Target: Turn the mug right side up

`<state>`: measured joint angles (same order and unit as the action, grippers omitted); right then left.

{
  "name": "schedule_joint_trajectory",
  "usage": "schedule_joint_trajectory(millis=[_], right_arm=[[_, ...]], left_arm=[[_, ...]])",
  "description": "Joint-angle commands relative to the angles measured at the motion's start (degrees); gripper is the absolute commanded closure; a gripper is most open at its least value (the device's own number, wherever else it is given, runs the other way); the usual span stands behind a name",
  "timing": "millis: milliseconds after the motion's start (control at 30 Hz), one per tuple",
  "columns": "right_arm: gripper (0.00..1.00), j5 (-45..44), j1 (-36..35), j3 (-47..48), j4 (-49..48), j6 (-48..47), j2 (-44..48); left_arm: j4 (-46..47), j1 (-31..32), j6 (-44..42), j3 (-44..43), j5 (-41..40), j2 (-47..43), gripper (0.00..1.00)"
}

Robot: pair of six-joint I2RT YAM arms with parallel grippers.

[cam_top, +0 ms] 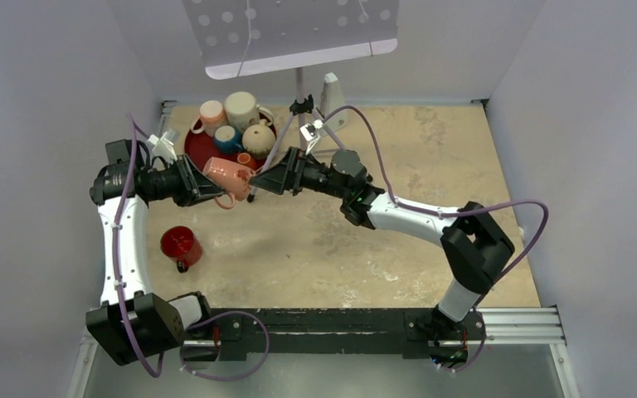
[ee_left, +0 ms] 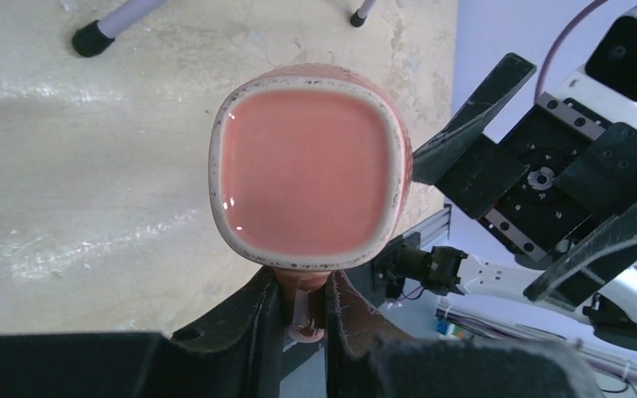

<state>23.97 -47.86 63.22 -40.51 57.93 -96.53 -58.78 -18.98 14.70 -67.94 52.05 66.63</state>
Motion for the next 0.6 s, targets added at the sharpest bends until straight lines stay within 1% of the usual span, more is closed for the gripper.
schedule_joint_trajectory(millis=[0, 133, 233, 333, 400, 433, 500, 567], right_arm=[[0.08, -0.8, -2.1, 2.9, -6.8, 7.7, -2.8], [0.09, -2.0, -2.5, 3.8, -9.2, 12.4, -5.3], [0.10, -4.1, -2.5, 3.4, -9.0, 13.2, -5.5], [0.10, -4.0, -2.6, 5.0, -9.5, 14.1, -7.1], [0.11, -3.8, -2.6, 5.6, -12.0, 15.4, -8.2], [0.14, -3.9, -2.7, 5.8, -13.1, 15.5, -8.5], [0.25, -3.9, -2.7, 7.9, -13.1, 14.6, -9.1], [0.34, -3.3, -2.8, 9.9, -13.8, 14.4, -10.3]], left_arm=[[7.2, 0.4, 6.7, 1.0, 8.5, -1.3, 1.00], [9.0, 0.4, 7.7, 0.1, 9.6, -2.6, 1.00], [9.1, 0.4, 7.3, 0.4, 9.6, -2.7, 1.00], [8.3, 0.4, 6.2, 1.5, 10.3, -2.5, 1.00], [8.2, 0.6, 5.7, 2.3, 9.9, -2.0, 1.00], [8.4, 0.7, 5.6, 2.5, 9.9, -1.7, 1.00], [9.1, 1.4, 6.0, 3.7, 10.0, -1.4, 1.00], [9.7, 2.4, 6.5, 4.7, 10.2, -1.1, 1.00]])
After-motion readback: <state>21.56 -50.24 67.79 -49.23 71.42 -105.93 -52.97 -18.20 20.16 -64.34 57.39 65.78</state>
